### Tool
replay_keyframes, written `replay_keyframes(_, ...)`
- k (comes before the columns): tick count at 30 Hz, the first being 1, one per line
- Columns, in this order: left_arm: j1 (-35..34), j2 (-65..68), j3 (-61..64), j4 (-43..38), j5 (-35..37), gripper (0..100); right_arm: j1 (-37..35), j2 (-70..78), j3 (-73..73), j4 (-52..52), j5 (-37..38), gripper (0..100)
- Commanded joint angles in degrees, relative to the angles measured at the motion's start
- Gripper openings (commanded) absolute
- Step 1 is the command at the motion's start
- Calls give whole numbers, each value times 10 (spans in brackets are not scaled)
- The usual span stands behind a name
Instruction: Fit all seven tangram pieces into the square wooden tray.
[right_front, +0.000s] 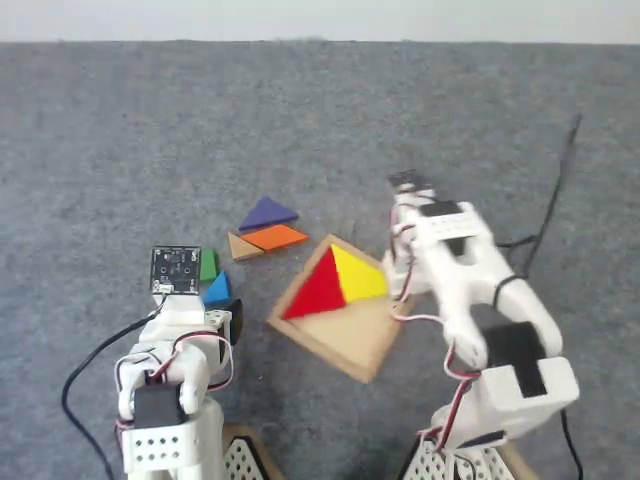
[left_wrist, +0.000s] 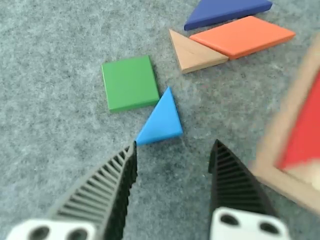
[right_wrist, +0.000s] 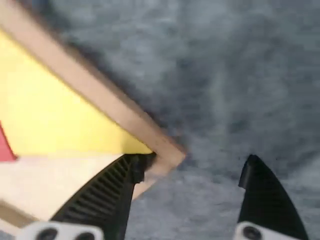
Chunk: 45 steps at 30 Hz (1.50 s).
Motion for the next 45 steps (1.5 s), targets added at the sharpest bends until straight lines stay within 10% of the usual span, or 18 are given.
replay_keyframes(1, -1, -11, -6, 3, -3, 234, 94, 11, -58, -11, 25, 292)
replay_keyframes(23, -1, -11, -6, 3, -3, 234, 125, 265, -520, 171, 65, 292)
replay_keyframes(37, -1, -11, -6, 3, -3, 234, 105, 15, -135, 72, 130, 292)
replay_keyframes(45, -1, -11, -6, 3, -3, 234, 104, 127, -186, 36, 109, 292)
